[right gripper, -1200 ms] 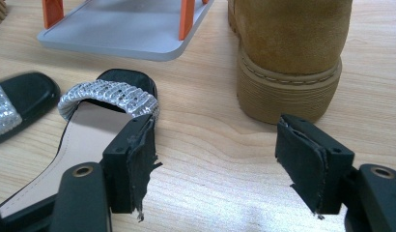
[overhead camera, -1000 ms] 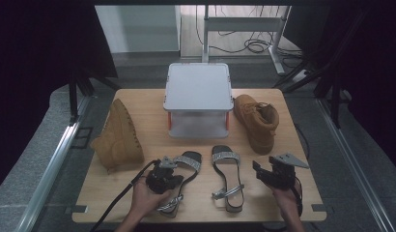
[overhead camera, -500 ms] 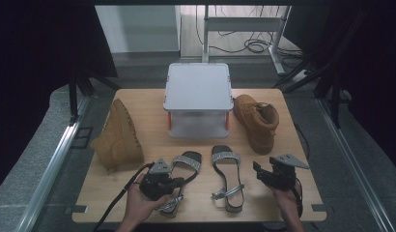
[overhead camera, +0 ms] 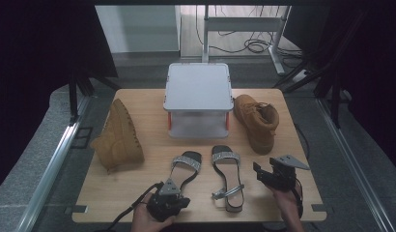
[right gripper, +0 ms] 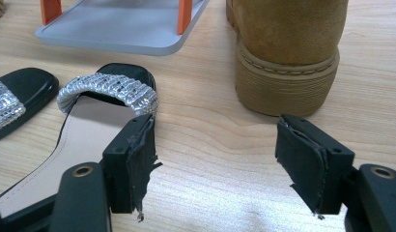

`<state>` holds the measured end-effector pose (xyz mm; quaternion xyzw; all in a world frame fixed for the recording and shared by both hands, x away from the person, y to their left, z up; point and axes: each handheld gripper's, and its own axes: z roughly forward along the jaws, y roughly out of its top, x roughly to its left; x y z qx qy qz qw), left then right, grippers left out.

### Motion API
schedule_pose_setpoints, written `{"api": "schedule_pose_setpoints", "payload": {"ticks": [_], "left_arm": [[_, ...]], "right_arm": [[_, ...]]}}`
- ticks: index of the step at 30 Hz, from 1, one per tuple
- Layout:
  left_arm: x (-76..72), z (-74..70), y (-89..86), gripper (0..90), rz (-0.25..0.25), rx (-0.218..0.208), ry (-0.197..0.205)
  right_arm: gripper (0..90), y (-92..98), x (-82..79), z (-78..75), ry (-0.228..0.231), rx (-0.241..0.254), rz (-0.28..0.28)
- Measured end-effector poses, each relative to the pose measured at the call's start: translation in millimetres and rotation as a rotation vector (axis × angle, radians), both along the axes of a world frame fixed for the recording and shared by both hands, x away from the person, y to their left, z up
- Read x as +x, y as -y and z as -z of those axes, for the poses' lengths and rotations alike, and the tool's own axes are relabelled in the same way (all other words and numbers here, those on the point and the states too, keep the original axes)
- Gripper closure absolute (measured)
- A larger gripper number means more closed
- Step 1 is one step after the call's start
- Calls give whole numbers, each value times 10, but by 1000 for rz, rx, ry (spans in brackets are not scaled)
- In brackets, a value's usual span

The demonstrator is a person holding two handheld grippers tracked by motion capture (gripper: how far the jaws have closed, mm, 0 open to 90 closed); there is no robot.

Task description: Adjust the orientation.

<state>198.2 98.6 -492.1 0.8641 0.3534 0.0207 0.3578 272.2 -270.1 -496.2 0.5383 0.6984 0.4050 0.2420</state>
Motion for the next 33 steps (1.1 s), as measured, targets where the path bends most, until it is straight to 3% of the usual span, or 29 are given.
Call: {"api": "schedule_pose_setpoints", "payload": {"ticks": [6,9,12,17,22,28,33], "left_arm": [[-149,-6,-31,899,-16,38,37],[-216,26,-50,899,-23,79,53],[-220,55,-65,900,-26,79,55],[-141,113,-129,900,-60,120,64],[-28,148,-252,900,-108,112,59],[-5,149,-300,899,-105,99,49],[-41,35,-302,886,-67,15,46]], "right_arm": [[308,-15,3,28,-9,-4,-5],[308,-15,4,35,-10,-5,-5],[308,-21,5,36,-11,-5,-6],[308,-20,6,45,-11,-8,-7],[308,-19,12,63,-18,-9,-7],[308,-31,11,64,-20,-10,-8],[308,-24,11,67,-21,-9,-8]]}}
